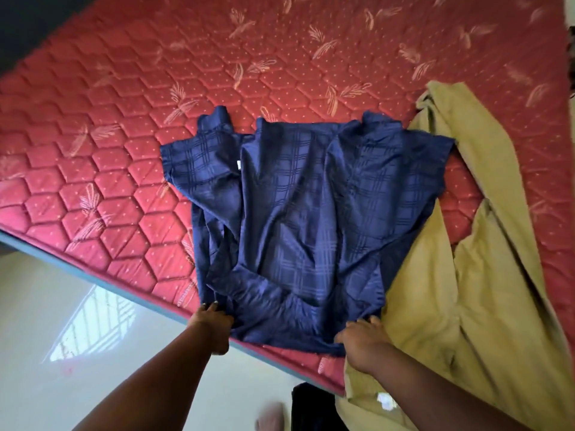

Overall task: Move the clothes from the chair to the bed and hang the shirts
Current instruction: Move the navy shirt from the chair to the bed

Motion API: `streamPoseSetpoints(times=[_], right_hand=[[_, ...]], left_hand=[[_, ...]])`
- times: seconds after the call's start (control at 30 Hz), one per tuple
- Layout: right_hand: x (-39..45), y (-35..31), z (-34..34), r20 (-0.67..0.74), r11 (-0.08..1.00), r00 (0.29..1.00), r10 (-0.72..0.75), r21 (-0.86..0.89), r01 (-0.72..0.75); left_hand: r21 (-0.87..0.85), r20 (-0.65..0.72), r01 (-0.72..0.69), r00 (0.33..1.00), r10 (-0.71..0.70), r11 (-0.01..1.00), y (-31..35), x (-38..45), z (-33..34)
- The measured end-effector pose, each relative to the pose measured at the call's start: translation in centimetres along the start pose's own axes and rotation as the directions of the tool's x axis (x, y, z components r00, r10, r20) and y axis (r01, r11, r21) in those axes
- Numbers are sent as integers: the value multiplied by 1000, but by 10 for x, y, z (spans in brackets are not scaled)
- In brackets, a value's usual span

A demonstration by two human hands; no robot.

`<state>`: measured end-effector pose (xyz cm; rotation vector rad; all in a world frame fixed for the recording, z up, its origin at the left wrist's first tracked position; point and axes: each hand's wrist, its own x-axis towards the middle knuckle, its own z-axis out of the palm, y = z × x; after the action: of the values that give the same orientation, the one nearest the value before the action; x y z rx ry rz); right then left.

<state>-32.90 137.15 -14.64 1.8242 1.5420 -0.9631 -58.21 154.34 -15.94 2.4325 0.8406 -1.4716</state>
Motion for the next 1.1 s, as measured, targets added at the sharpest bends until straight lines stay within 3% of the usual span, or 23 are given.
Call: streamPoseSetpoints(times=[0.1,0.2,0.33,0.43,0.57,0.67,0.83,1.1], right_hand=[[-16,-18,4,-39,999,998,42,29,-41],[-43,-44,7,-243,982,962,121,170,-80],[-68,-71,34,-265,885,938,225,458,-83],[-84,-80,66,-275,858,930,244,509,-74],[-127,-69,135,-261,744,876,405,651,-149],[-170,-56,197,-161,648,838,521,714,-266],[-260,-36,323,69,368,736,673,832,-415],[-440,-44,541,222,48,541,811,897,-440]], left_hand=[[-113,31,-15,999,19,994,15,-8,-10],[-229,-111,-74,993,49,971,39,-29,-21],[-99,-289,-275,928,237,956,86,-56,-21],[62,-253,-338,905,342,939,128,-68,-13],[282,-204,-388,870,450,878,203,-82,1],[411,-175,-439,822,542,799,265,-99,12],[610,-31,-532,724,689,587,400,-140,38],[760,149,-591,563,813,271,658,-248,151]])
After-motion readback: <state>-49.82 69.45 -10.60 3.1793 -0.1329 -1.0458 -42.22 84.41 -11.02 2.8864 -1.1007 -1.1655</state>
